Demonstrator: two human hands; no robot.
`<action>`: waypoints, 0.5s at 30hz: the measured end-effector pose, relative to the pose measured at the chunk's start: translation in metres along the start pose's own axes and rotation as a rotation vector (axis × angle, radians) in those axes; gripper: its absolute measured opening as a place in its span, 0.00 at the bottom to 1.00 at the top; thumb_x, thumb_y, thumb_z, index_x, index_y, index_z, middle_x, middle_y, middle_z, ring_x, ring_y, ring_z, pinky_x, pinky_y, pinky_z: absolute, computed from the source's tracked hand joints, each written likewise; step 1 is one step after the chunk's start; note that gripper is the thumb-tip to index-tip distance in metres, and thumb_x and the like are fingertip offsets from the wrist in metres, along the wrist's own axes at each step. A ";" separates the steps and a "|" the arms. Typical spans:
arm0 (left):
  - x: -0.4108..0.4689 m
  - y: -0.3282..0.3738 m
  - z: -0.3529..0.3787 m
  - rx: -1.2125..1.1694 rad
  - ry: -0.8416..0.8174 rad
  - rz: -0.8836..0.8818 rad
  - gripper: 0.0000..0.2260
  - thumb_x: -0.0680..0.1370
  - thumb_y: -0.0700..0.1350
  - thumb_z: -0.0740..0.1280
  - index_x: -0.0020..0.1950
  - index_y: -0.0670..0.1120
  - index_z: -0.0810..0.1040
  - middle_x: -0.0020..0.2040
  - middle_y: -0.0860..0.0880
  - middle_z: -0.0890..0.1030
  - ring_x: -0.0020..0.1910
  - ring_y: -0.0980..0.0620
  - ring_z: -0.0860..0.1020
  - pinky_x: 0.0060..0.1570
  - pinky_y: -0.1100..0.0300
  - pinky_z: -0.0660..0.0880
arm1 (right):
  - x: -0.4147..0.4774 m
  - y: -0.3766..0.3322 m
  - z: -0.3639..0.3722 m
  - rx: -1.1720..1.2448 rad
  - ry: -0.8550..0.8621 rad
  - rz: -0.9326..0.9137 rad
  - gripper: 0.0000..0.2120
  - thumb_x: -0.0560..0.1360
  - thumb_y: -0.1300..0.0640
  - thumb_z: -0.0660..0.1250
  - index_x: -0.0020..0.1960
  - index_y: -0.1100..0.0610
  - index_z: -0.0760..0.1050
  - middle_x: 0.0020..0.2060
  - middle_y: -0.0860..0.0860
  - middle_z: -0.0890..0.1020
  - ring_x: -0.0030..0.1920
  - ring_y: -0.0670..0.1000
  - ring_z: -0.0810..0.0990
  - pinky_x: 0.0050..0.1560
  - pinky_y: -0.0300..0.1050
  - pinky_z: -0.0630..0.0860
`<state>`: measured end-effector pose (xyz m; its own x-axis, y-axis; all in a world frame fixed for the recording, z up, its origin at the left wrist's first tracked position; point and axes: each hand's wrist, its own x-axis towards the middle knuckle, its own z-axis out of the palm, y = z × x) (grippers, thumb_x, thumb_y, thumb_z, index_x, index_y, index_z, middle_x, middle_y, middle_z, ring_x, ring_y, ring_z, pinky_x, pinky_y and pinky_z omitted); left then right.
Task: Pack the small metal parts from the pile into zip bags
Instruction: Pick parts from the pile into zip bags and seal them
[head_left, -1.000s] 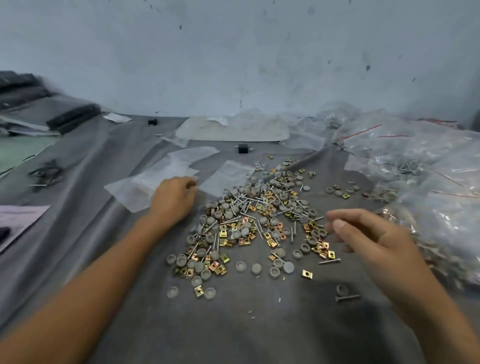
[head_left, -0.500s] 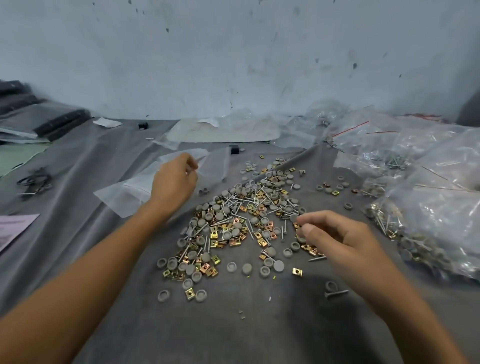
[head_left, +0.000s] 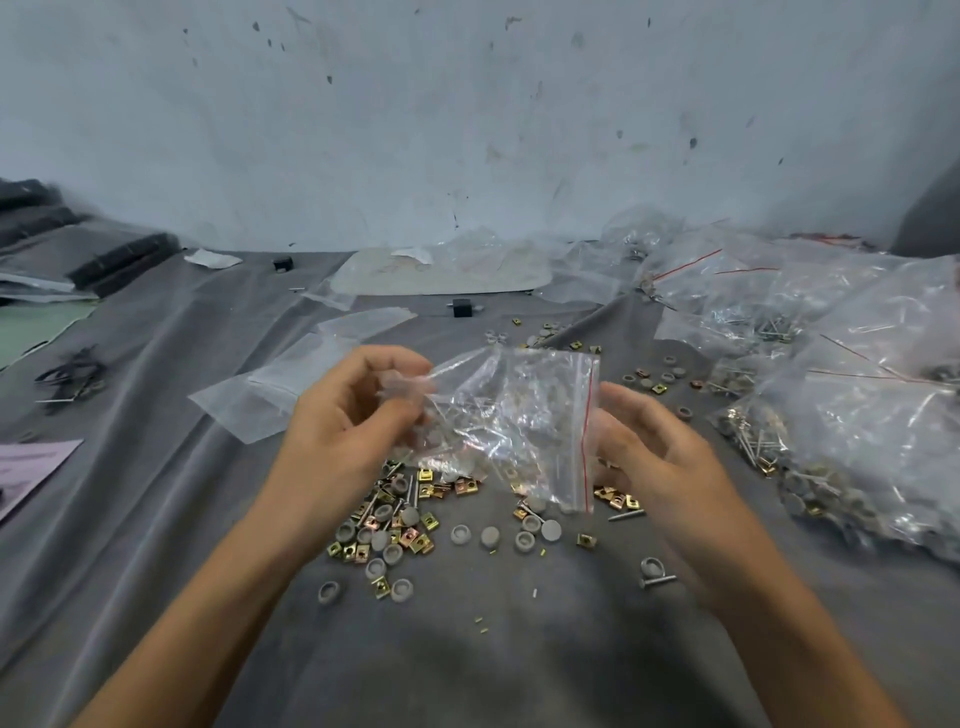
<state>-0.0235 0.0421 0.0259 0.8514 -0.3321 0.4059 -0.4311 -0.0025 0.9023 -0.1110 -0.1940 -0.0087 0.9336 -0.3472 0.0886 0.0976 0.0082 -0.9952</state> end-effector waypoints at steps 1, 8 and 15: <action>-0.004 -0.004 0.002 -0.021 0.004 -0.034 0.15 0.80 0.33 0.67 0.50 0.54 0.82 0.40 0.49 0.82 0.39 0.50 0.80 0.42 0.54 0.81 | -0.001 -0.001 0.001 0.064 -0.029 0.004 0.15 0.77 0.51 0.68 0.60 0.55 0.82 0.53 0.52 0.86 0.50 0.50 0.84 0.51 0.47 0.82; -0.024 -0.031 0.019 -0.110 0.130 -0.214 0.11 0.79 0.32 0.67 0.55 0.46 0.79 0.41 0.47 0.84 0.34 0.56 0.80 0.32 0.66 0.76 | -0.011 0.001 0.000 0.099 -0.178 0.050 0.20 0.74 0.43 0.66 0.48 0.59 0.85 0.38 0.55 0.85 0.37 0.49 0.81 0.37 0.40 0.79; -0.036 -0.041 0.025 -0.295 0.060 -0.542 0.31 0.65 0.48 0.83 0.65 0.54 0.76 0.49 0.42 0.86 0.45 0.45 0.83 0.47 0.48 0.78 | -0.011 0.009 0.005 0.040 -0.060 -0.011 0.10 0.71 0.47 0.72 0.42 0.53 0.85 0.32 0.48 0.81 0.32 0.44 0.75 0.34 0.35 0.75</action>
<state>-0.0444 0.0303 -0.0293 0.9452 -0.3033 -0.1213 0.1604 0.1074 0.9812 -0.1183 -0.1852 -0.0183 0.9511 -0.2908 0.1036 0.1209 0.0423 -0.9918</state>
